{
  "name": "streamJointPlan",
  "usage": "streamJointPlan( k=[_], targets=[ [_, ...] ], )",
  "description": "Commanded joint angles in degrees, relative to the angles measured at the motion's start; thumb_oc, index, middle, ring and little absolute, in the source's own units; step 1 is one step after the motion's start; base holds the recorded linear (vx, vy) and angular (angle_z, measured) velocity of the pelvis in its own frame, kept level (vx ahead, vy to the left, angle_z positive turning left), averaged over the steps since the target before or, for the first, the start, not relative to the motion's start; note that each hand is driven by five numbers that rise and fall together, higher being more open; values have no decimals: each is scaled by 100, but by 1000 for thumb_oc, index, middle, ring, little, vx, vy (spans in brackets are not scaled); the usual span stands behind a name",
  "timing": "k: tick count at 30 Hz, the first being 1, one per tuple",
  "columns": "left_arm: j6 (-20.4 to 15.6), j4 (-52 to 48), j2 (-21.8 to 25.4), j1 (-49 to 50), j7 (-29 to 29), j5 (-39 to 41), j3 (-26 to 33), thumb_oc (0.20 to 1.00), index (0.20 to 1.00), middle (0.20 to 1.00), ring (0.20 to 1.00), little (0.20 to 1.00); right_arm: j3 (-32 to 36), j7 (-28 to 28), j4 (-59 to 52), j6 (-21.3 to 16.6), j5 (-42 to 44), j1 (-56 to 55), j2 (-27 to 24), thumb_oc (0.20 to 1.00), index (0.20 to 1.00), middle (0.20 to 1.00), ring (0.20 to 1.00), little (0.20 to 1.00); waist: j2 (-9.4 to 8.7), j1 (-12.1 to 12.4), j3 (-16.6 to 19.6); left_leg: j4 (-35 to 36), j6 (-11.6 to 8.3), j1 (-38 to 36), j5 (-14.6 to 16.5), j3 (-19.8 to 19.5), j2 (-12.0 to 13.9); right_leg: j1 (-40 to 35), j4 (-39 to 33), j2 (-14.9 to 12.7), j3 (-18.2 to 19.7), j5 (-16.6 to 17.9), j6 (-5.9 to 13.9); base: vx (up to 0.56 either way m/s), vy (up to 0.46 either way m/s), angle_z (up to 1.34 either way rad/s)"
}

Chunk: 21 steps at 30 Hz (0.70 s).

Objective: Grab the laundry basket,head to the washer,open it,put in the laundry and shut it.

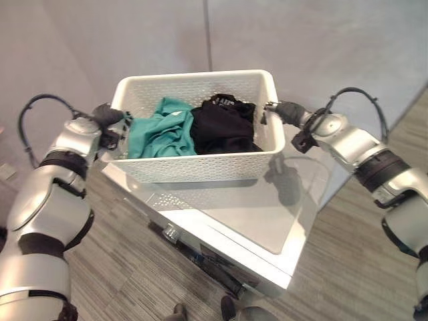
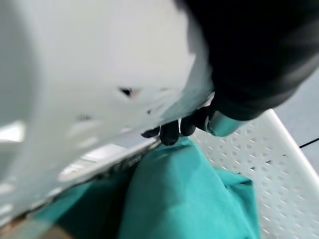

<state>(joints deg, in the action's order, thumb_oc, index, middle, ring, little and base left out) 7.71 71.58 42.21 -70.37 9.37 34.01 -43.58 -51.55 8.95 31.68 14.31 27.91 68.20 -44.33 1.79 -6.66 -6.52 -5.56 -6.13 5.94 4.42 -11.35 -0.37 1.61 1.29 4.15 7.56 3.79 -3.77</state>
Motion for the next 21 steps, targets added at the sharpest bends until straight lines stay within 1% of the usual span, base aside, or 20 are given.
streamJointPlan(
  k=[1,3,5,8,9,10,11,12,13,14,15,16,17,18,19,20,21],
  targets=[
    [-436,183,-693,-280,-76,-134,-225,200,200,200,200,200,-71,444,264,-211,24,-294,84,200,200,200,200,200,207,37,-244,209,282,-414,-589,775,59,-184,-15,-709,-153,-29,814,66,453,-37],
    [-444,204,-746,-292,-107,-186,-190,200,200,200,200,200,6,406,394,-168,-66,-298,167,200,200,200,200,200,243,36,-267,260,387,-454,-485,1015,-35,-126,-92,-832,23,90,933,-6,390,-46],
    [-449,266,-787,-329,-131,-245,-202,200,200,200,200,200,22,427,600,-135,-145,-236,296,200,200,200,200,200,271,32,-307,281,464,-445,-425,1171,-134,-16,-170,-971,180,253,1057,-67,315,-87],
    [-497,254,-807,-410,-164,-252,-204,200,200,200,200,200,-84,466,757,-83,-392,25,487,200,200,200,200,200,308,0,-412,389,562,-349,-413,1437,-256,318,-332,-1193,383,622,1335,-141,281,-56],
    [-502,248,-795,-436,-159,-289,-214,200,200,200,200,200,-118,463,751,-65,-468,108,580,200,200,200,200,200,301,41,-422,464,583,-319,-429,1580,-257,423,-418,-1249,393,756,1402,-151,183,-83],
    [-510,240,-741,-449,-185,-303,-225,200,200,200,200,200,-186,470,745,-82,-536,238,703,200,200,200,200,200,284,107,-490,451,597,-279,-426,1708,-211,578,-372,-1292,157,896,1394,-105,86,-72],
    [-510,240,-737,-450,-185,-303,-225,200,200,200,200,200,-187,470,748,-83,-536,242,707,200,200,200,200,200,279,113,-472,455,596,-253,-441,1717,-213,610,-369,-1293,168,907,1394,-162,99,-84],
    [-442,236,-658,-521,-144,-452,-313,200,200,200,200,200,-184,466,708,-37,-599,231,838,200,200,200,200,200,264,297,-470,474,576,-191,-493,1914,-114,563,-126,-1210,-698,531,1230,-105,71,-91],
    [-442,236,-658,-521,-144,-452,-313,200,200,200,200,200,-184,466,708,-37,-599,231,838,200,200,200,200,200,263,296,-467,473,576,-187,-494,1913,-114,566,-125,-1210,-699,530,1230,-142,168,-81],
    [-403,222,-615,-579,-89,-654,-437,200,200,200,200,200,-231,471,916,-14,-679,307,1050,200,200,200,200,200,207,410,-381,685,596,-228,-645,2103,-100,275,289,-835,-976,47,1068,-44,93,-66],
    [-403,222,-612,-581,-89,-654,-438,200,200,200,200,200,-231,471,919,-15,-678,310,1053,200,200,200,200,200,205,414,-368,690,595,-212,-658,2108,-99,293,285,-834,-971,58,1066,-93,134,-52],
    [-406,198,-585,-673,-64,-728,-554,200,200,200,200,200,-288,436,1015,-15,-613,418,1170,200,200,200,200,200,85,578,-275,788,581,-197,-740,2208,-148,-142,263,-623,-1140,-242,987,-55,38,-54],
    [-406,199,-584,-675,-63,-728,-555,213,213,213,213,213,-287,436,1017,-16,-613,420,1171,200,200,200,200,200,86,583,-264,788,579,-179,-750,2213,-143,-127,252,-618,-1135,-225,984,-70,33,-50],
    [-400,195,-619,-705,-67,-750,-569,216,216,216,216,216,-292,426,1057,-1,-611,499,1244,200,200,200,200,200,24,612,-254,826,545,-171,-810,2218,-189,-172,-19,-604,-1100,-138,962,-15,1,-40],
    [-407,189,-699,-691,-110,-756,-502,200,200,200,200,200,-273,423,1008,-21,-533,479,1342,200,200,200,200,200,-9,584,-227,829,523,-201,-825,2199,-209,-183,-233,-605,-1008,-35,911,-11,2,-19],
    [-407,187,-698,-689,-111,-757,-500,200,200,200,200,200,-274,422,1007,-20,-532,478,1342,200,200,200,200,200,-8,581,-231,828,522,-206,-824,2197,-208,-194,-245,-604,-1011,-29,911,9,7,12],
    [-392,134,-729,-629,-137,-646,-396,200,200,200,200,200,-305,452,766,-33,-405,465,1375,200,200,200,200,200,-12,558,-211,832,521,-229,-807,2181,-209,-255,-434,-590,-949,37,899,2,2,29]
  ],
)
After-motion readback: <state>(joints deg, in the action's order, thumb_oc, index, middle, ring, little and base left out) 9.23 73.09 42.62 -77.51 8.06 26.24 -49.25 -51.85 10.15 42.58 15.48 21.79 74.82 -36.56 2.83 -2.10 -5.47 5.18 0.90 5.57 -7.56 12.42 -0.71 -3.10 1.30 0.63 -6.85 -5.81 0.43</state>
